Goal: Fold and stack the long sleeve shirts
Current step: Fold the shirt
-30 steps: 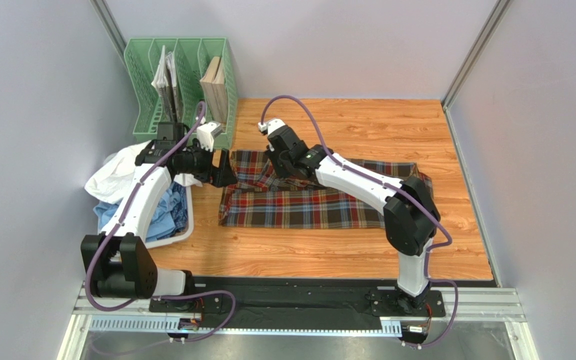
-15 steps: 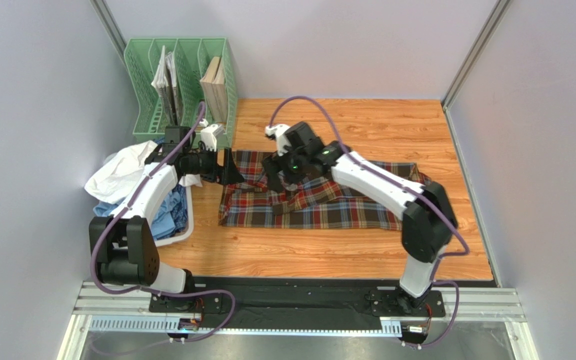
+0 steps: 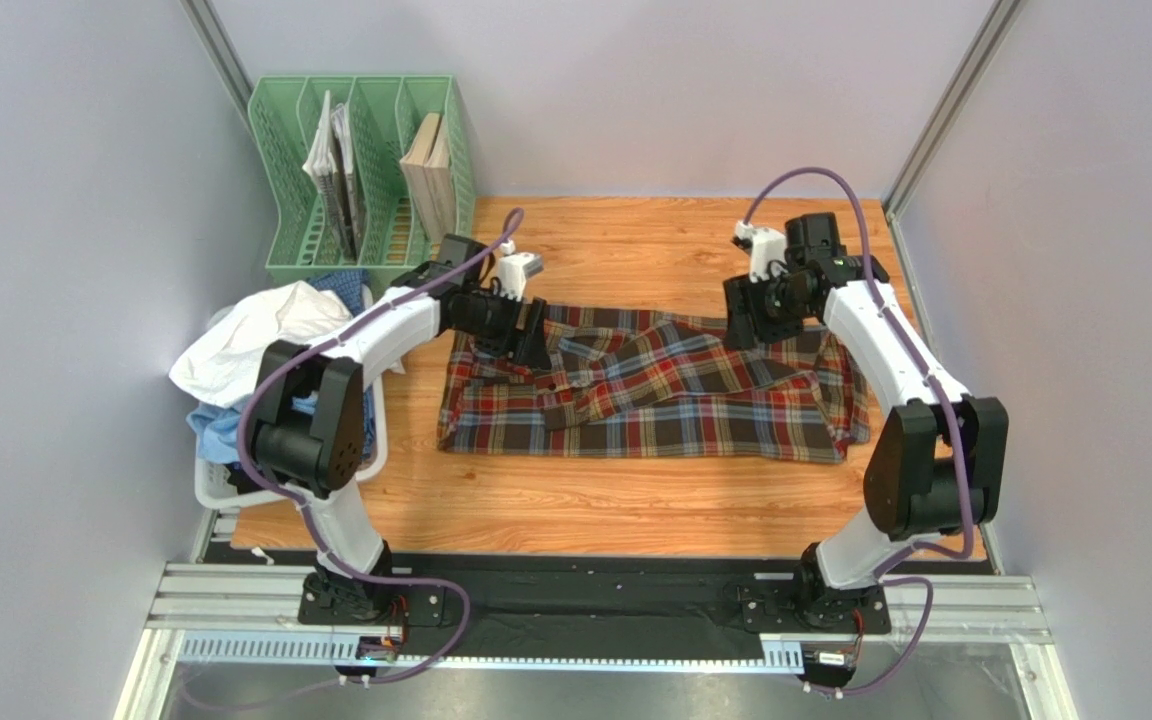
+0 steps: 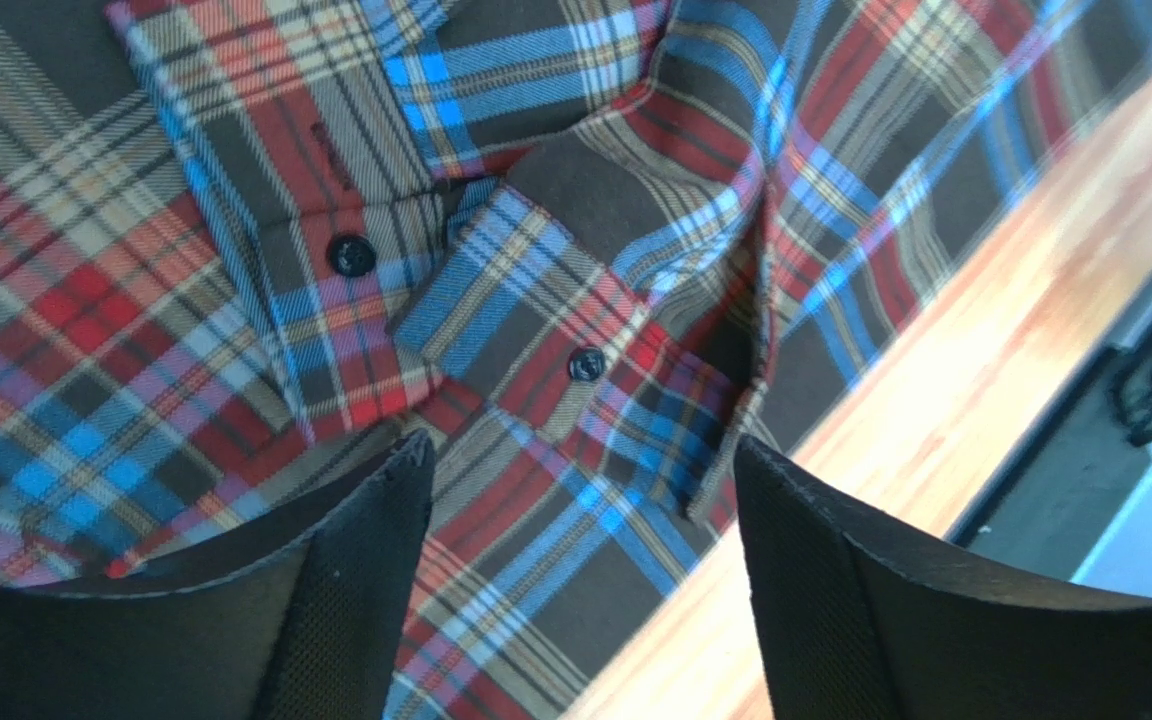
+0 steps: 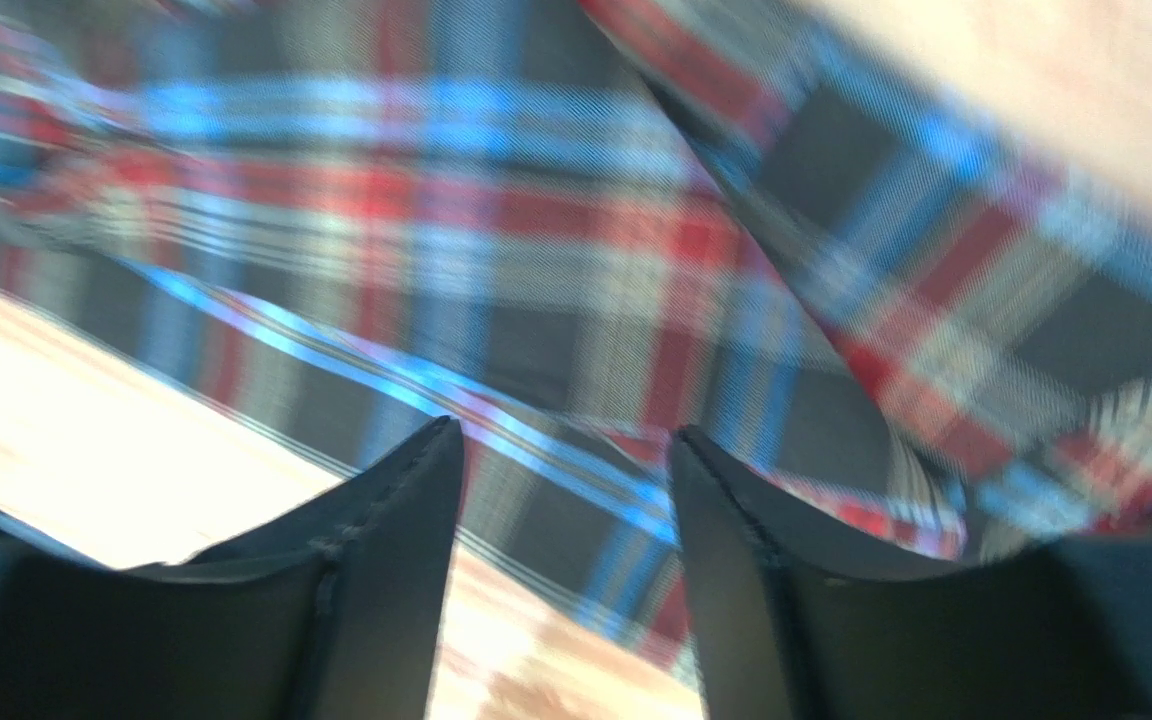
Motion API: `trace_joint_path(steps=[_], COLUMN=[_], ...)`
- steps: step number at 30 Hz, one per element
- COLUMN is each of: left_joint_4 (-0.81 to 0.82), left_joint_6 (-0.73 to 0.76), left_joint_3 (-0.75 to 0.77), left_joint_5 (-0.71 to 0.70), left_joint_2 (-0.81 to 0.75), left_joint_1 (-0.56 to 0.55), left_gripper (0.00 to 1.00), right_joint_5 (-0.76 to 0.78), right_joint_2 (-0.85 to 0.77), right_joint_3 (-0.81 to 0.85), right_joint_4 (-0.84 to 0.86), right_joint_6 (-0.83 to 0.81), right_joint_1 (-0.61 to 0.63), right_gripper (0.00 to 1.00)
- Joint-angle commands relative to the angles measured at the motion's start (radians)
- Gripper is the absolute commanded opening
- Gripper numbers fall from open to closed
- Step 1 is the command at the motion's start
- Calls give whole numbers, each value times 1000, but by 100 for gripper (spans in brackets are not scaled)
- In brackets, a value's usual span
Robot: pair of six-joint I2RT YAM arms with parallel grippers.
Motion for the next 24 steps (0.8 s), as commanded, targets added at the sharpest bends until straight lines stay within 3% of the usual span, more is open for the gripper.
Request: trace_joint_path(steps=[1, 5, 11, 17, 20, 24], left_joint_4=[-154, -322, -436, -503, -537, -578], left_joint_6=[162, 287, 373, 419, 414, 379], left_joint_3=[139, 267, 287, 158, 100, 74], left_joint_5=[-113, -237, -398, -385, -357, -139], left_joint_2=[95, 205, 282, 230, 207, 169], left_joint_1=[-69, -113, -119, -175, -281, -427], left_gripper=[77, 75, 70, 58, 56, 54], right_joint_5=[9, 70, 156, 228, 271, 299], right_joint_2=[53, 107, 284, 511, 639, 696], right_joint_3=[-31, -89, -79, 245, 481, 748], right_joint_4=[-88, -83, -49, -90, -118, -130], right_joint_6=[-71, -93, -110, -127, -139, -157], right_joint_1=[-103, -202, -232, -189, -132, -78], right_gripper=[52, 45, 38, 38, 38, 40])
